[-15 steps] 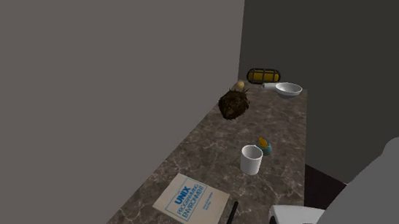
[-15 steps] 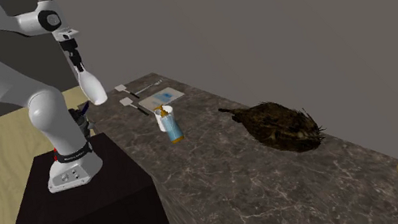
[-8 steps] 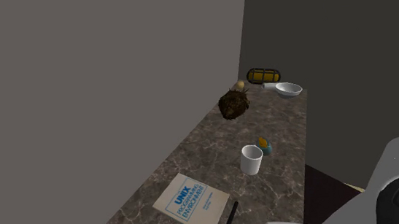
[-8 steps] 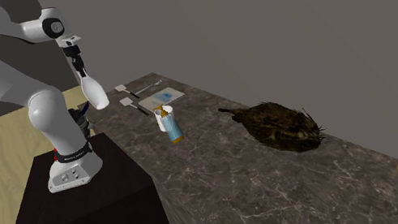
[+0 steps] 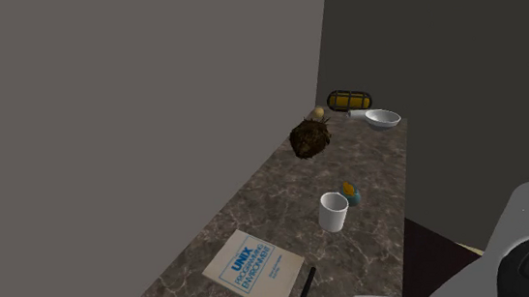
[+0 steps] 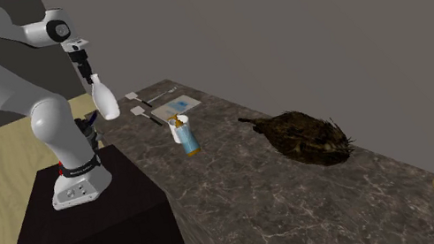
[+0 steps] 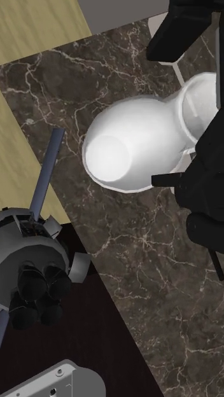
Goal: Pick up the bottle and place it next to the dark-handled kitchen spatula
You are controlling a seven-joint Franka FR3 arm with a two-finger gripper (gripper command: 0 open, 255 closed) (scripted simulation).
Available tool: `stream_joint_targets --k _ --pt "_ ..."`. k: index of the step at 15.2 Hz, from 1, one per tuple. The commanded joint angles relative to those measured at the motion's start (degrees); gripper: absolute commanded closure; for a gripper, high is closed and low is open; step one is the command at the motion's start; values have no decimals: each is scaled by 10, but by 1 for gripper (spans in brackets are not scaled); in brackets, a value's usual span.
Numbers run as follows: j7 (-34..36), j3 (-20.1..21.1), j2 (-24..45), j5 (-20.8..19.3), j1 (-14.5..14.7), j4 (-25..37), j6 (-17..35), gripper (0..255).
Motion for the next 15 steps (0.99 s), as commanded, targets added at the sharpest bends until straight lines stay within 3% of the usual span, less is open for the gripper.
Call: stream_joint_targets --k 1,4,8,15 --pt "0 0 0 0 0 0 0 0" --pt "0 0 0 0 0 0 0 0" --pt "2 -45 -16 -10 16 53 -74 0" --pt "1 -44 -16 -10 16 53 -74 0"
